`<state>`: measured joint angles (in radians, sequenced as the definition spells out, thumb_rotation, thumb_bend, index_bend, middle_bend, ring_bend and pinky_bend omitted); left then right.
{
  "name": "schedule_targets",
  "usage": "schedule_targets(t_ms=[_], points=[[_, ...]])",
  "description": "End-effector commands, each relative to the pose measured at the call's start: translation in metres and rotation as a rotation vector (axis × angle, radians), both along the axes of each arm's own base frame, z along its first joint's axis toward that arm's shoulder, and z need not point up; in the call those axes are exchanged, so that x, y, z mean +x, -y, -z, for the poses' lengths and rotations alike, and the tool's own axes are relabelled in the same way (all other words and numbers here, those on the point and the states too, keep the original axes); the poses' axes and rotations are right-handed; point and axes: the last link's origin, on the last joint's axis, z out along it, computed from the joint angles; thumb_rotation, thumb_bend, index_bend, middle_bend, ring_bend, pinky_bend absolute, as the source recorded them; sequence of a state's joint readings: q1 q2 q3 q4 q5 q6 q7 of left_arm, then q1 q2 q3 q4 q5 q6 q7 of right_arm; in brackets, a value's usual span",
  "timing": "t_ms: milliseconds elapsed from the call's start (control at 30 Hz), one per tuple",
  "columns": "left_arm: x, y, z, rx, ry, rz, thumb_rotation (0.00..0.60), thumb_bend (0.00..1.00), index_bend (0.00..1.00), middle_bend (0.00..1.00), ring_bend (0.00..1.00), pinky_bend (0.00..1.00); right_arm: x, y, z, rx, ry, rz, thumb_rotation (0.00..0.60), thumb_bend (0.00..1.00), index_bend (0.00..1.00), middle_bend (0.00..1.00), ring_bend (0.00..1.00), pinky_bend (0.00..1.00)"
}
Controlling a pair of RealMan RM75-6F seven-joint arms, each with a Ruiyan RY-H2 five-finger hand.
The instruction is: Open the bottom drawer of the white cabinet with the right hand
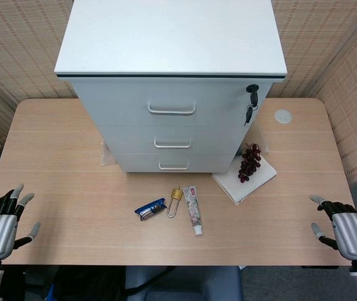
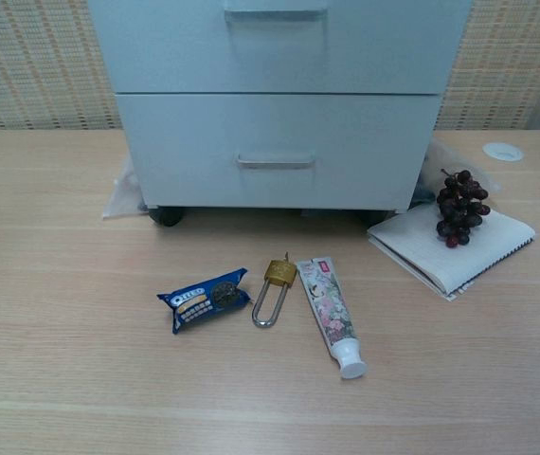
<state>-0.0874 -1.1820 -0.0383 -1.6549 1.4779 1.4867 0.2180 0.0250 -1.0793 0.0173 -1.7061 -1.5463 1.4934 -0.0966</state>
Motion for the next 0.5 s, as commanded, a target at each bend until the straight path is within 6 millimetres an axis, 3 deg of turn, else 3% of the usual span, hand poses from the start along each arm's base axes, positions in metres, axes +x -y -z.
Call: schedule_targets(t_ms=[33, 500], points=[[0.0, 0.0, 0.0, 0.0, 0.0, 0.0, 0.6, 0.31, 0.17, 0.04, 0.07, 0.13, 0.002, 0.001, -0.001, -0.011, 0.004, -0.017, 0.6, 0.3, 0.25, 0.41, 0.36, 0.38], [0.001, 0.001, 0.001, -0.001, 0.0, 0.002, 0.6, 0.31, 0.17, 0.04, 0.07, 0.13, 0.012, 0.011, 0.003, -0.019, 0.013, -0.104, 0.6, 0.3, 0.25, 0.41, 0.36, 0.38]])
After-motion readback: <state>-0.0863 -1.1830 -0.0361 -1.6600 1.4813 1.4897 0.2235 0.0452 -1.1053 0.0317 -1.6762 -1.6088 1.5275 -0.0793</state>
